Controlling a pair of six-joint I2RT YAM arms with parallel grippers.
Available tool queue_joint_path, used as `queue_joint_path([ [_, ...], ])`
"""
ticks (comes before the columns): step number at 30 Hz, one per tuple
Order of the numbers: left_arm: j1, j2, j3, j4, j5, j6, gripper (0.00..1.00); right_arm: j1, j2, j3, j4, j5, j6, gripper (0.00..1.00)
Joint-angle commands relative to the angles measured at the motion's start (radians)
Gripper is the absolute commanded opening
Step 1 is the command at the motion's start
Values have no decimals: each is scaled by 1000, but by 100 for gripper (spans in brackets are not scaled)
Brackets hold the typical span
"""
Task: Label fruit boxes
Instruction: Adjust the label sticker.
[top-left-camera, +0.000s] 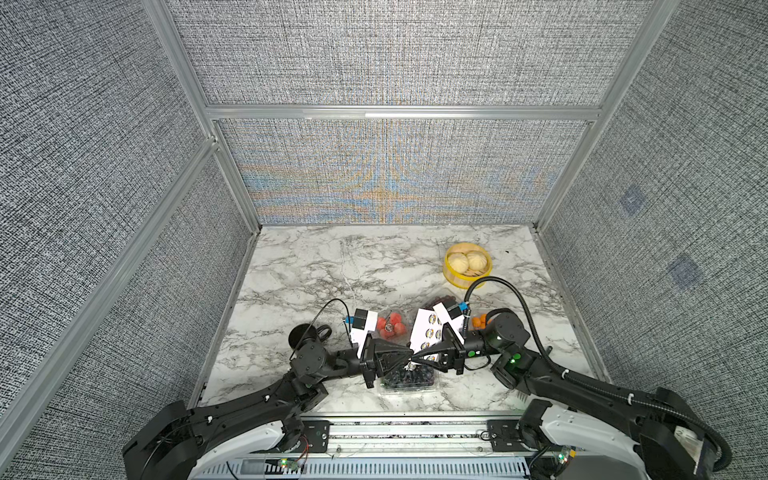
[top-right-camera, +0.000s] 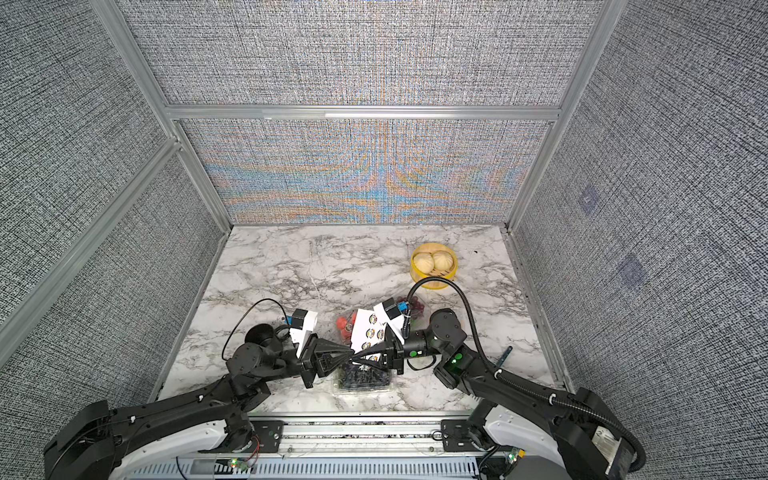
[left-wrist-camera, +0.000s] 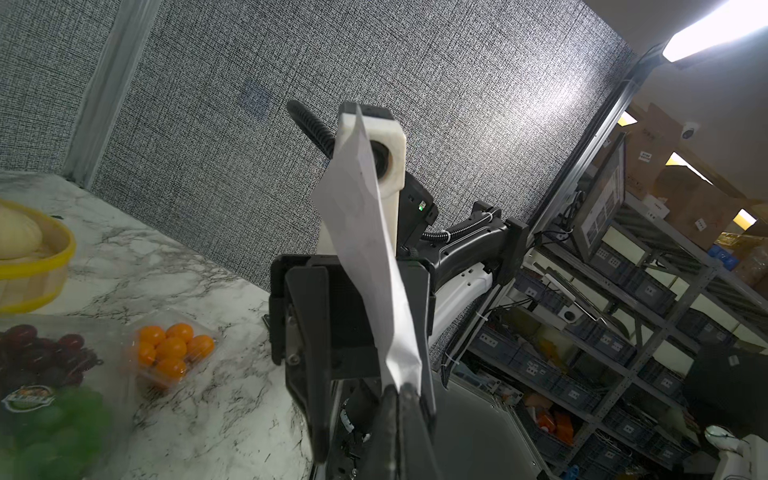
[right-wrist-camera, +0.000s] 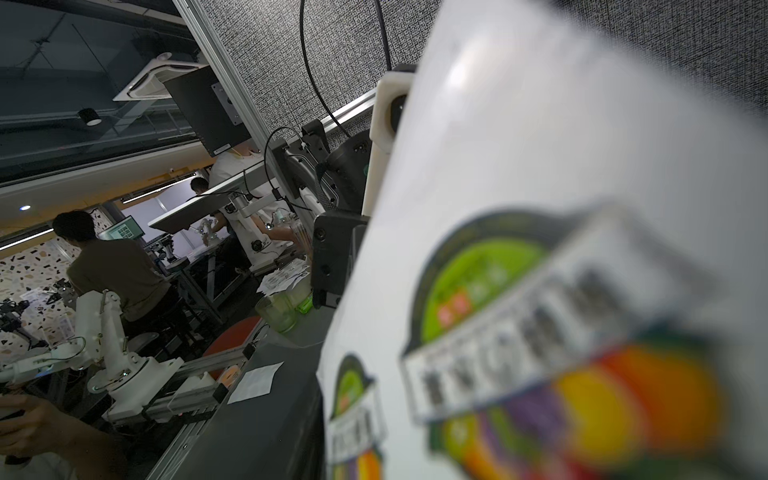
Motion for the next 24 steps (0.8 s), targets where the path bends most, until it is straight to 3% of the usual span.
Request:
queue_joint_path([
  [1,0,-21,0,22,13,10,0,-3,-28,-3,8,17,-3,39],
  [7,0,-27,-14,40,16,-2,0,-5,-40,-22,43,36,10,49],
  [24,0,-34,-13,43,21,4,0,-2,-21,-27,84,26,33,44],
])
